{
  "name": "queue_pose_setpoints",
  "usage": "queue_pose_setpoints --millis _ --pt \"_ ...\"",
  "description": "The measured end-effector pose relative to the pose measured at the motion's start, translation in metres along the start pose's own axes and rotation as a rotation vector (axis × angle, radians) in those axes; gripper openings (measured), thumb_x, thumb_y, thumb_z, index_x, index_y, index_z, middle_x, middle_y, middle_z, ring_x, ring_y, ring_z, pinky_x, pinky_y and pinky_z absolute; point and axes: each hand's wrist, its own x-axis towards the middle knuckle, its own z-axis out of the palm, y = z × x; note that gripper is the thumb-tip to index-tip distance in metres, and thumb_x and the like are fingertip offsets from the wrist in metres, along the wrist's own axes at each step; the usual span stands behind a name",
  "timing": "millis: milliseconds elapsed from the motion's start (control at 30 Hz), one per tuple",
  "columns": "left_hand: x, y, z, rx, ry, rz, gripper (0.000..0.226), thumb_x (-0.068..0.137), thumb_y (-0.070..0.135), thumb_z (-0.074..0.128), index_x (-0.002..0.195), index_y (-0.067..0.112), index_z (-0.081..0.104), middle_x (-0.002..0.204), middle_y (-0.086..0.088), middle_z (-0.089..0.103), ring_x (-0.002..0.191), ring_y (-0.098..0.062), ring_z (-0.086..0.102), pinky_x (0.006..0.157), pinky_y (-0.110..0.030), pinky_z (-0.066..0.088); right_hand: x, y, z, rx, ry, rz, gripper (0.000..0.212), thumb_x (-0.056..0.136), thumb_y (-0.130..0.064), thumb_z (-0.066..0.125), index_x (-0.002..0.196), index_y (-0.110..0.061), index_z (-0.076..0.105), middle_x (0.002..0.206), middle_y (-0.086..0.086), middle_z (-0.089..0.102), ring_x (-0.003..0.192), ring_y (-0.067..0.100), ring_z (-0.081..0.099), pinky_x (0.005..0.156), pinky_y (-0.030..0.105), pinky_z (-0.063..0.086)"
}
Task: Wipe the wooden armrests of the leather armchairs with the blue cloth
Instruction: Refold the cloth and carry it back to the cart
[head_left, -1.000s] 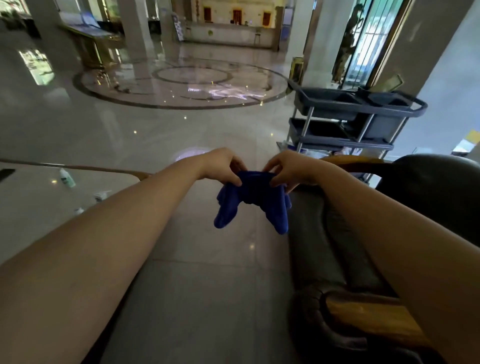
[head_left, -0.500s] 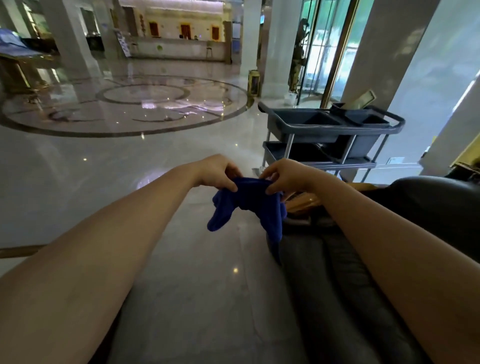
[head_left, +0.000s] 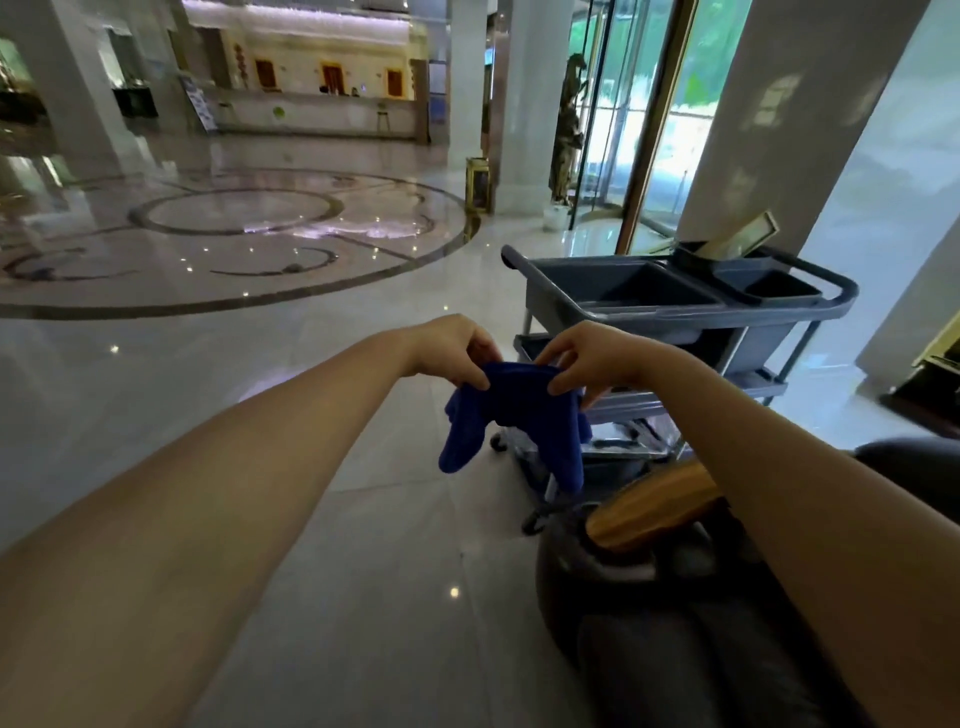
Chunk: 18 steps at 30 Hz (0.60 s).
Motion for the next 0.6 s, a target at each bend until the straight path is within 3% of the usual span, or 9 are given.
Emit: queue_pose_setpoints --millis 233,333,400,600 --pt "0.173 -0.038 -0.087 0.053 -0.028 0.101 0.024 0.076 0.012 0.067 0.097 0.025 0.066 0.086 0.011 0.068 0.081 -0.005 0.065 0.054 -0.01 0.047 0.156 0.033 -0.089 0.061 0.073 0.051 0.027 0.077 -0.003 0.068 0.095 -0.023 0.063 0.091 0.006 0.065 0.082 0.024 0.068 0.055 0.028 0.059" --pt "0.25 -0.057 -0.117 0.055 -0.055 0.171 0.024 0.076 0.01 0.067 0.084 0.032 0.065 0.081 0.014 0.068 0.078 -0.003 0.065 0.049 -0.004 0.046 0.218 0.049 -0.124 0.068 0.123 0.092 0.028 0.077 -0.002 0.068 0.094 -0.024 0.064 0.095 0.007 0.065 0.083 0.025 0.068 0.053 0.026 0.057" --pt "0.305 -0.067 -0.139 0.085 -0.085 0.234 0.027 0.075 0.01 0.068 0.08 0.036 0.064 0.08 0.015 0.067 0.077 -0.002 0.065 0.05 -0.006 0.048 0.258 0.059 -0.148 0.062 0.171 0.12 0.029 0.077 -0.003 0.068 0.097 -0.023 0.065 0.093 0.005 0.065 0.083 0.023 0.067 0.054 0.027 0.058" --pt "0.443 -0.077 -0.207 0.194 -0.183 0.364 0.024 0.075 0.011 0.067 0.094 0.026 0.066 0.082 0.012 0.067 0.081 -0.005 0.063 0.063 -0.016 0.046 0.351 0.074 -0.213 0.086 0.276 0.243 0.027 0.079 -0.002 0.065 0.102 -0.016 0.065 0.09 0.003 0.065 0.082 0.022 0.067 0.06 0.031 0.06"
